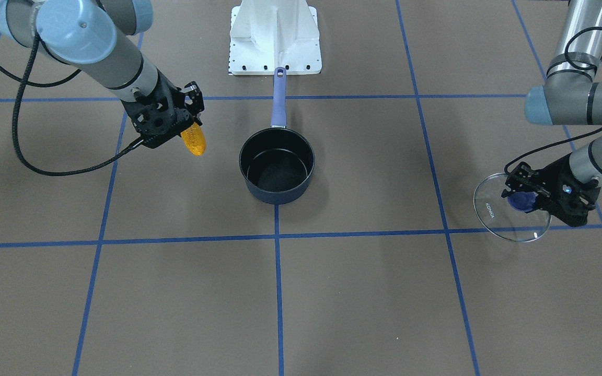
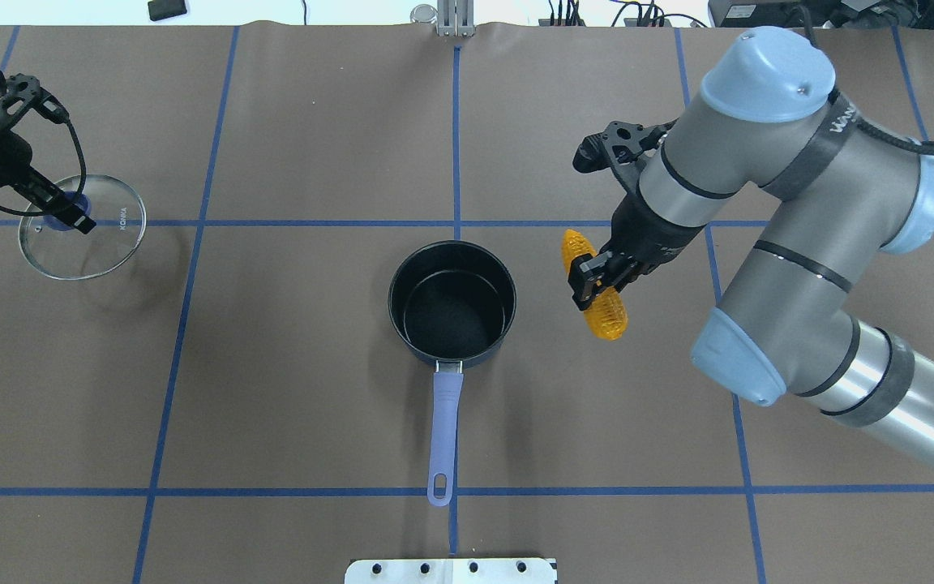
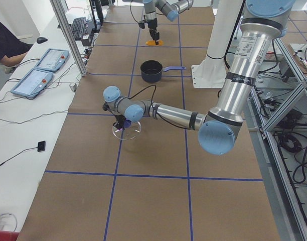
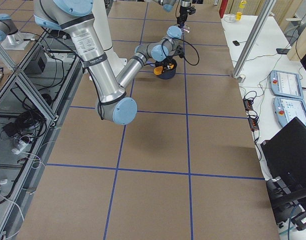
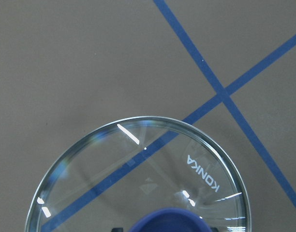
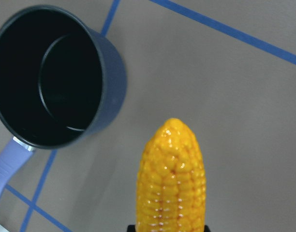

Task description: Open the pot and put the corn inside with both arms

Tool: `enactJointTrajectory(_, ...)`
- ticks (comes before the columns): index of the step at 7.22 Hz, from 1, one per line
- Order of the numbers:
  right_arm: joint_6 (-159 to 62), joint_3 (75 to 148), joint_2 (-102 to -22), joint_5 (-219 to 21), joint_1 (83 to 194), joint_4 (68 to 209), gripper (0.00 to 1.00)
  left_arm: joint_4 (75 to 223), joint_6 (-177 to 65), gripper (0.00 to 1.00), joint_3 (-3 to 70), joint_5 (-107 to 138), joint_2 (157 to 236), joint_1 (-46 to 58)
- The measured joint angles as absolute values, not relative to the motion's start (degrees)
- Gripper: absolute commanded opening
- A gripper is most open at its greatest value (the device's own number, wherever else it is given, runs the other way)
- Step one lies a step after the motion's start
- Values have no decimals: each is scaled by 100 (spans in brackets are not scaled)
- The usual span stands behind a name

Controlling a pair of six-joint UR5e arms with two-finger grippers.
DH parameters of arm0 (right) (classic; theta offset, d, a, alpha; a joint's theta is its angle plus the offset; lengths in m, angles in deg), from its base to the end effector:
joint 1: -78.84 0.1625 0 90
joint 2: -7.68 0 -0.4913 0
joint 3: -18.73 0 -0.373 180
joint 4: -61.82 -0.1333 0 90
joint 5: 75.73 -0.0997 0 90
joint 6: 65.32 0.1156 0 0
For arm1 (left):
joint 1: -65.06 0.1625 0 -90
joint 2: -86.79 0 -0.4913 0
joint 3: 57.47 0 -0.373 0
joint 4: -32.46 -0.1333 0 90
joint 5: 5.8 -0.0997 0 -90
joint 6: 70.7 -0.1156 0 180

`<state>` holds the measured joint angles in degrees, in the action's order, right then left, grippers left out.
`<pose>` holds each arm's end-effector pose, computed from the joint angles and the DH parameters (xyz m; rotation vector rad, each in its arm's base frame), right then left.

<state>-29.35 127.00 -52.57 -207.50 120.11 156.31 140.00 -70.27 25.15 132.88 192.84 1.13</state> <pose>-0.4326 -0.4545 0.3056 0.0696 -1.0079 -0.4802 0.2341 -0.5843 0.6029 0.2302 0.9246 0.6079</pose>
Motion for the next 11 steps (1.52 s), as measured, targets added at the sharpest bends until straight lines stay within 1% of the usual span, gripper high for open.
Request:
enactJointTrajectory(5, -2060, 12555, -4893, -19975, 11212, 15368, 23, 13979, -6939, 57, 2260, 13754, 19234, 144)
enactJointTrajectory(7, -1778, 12372, -4867, -19862, 11063, 14963, 23, 14034, -6655, 57, 2291, 13890, 19232, 150)
enactJointTrajectory(11, -1552, 12239, -4807, -19793, 10940, 14847, 23, 14084, -6396, 61, 2328, 13908, 19240, 200)
